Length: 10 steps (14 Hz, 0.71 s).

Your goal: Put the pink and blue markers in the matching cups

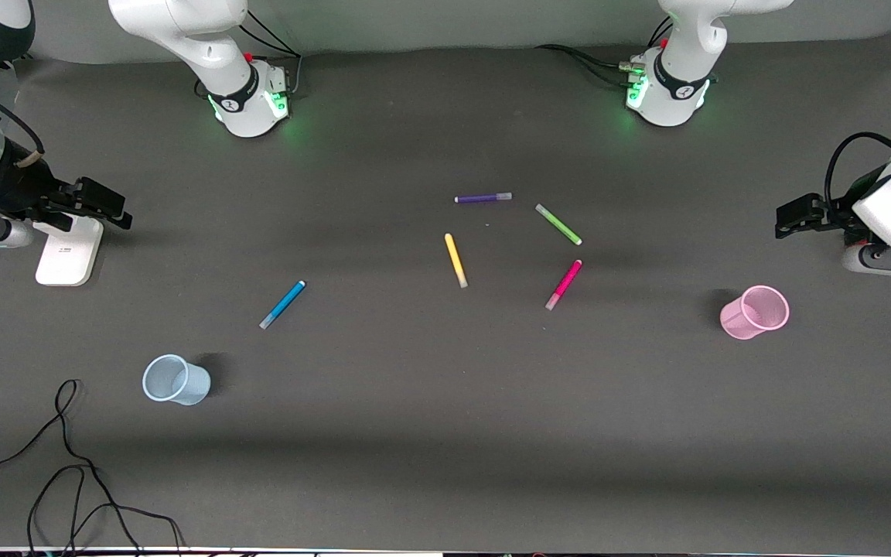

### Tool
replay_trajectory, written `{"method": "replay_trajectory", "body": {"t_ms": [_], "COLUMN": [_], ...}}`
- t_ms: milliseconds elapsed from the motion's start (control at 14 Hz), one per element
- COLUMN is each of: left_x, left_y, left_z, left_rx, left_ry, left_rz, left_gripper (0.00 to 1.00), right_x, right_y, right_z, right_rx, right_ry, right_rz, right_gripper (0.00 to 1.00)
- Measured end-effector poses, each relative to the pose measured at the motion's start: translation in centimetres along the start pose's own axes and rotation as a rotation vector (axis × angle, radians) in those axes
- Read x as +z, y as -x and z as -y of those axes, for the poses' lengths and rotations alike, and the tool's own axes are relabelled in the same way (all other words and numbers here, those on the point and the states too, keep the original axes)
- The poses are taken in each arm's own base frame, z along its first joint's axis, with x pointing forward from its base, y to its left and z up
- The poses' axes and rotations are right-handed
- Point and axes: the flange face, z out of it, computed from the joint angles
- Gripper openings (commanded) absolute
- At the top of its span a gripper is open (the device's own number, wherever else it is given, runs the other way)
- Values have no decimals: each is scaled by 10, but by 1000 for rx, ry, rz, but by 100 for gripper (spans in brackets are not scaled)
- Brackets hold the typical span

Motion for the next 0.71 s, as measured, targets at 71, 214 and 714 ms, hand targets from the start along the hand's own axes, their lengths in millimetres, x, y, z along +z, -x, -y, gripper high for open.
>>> {"method": "replay_trajectory", "body": {"t_ms": [71, 214, 714], "left_x": [0, 0, 0], "left_y": [0, 0, -1], "left_z": [0, 0, -4], "left_rx": [0, 0, 8], "left_ry": [0, 0, -1], "left_rz": [0, 0, -3], "left_gripper": [100, 100, 100], "right_x": [0, 1, 5], "right_y": [-1, -3, -5], "right_z": [-1, -3, -3], "right_rx": [1, 5, 7], "right_ry": [0, -1, -1], "right_rz": [0, 1, 9], "right_gripper": [100, 100, 100]}}
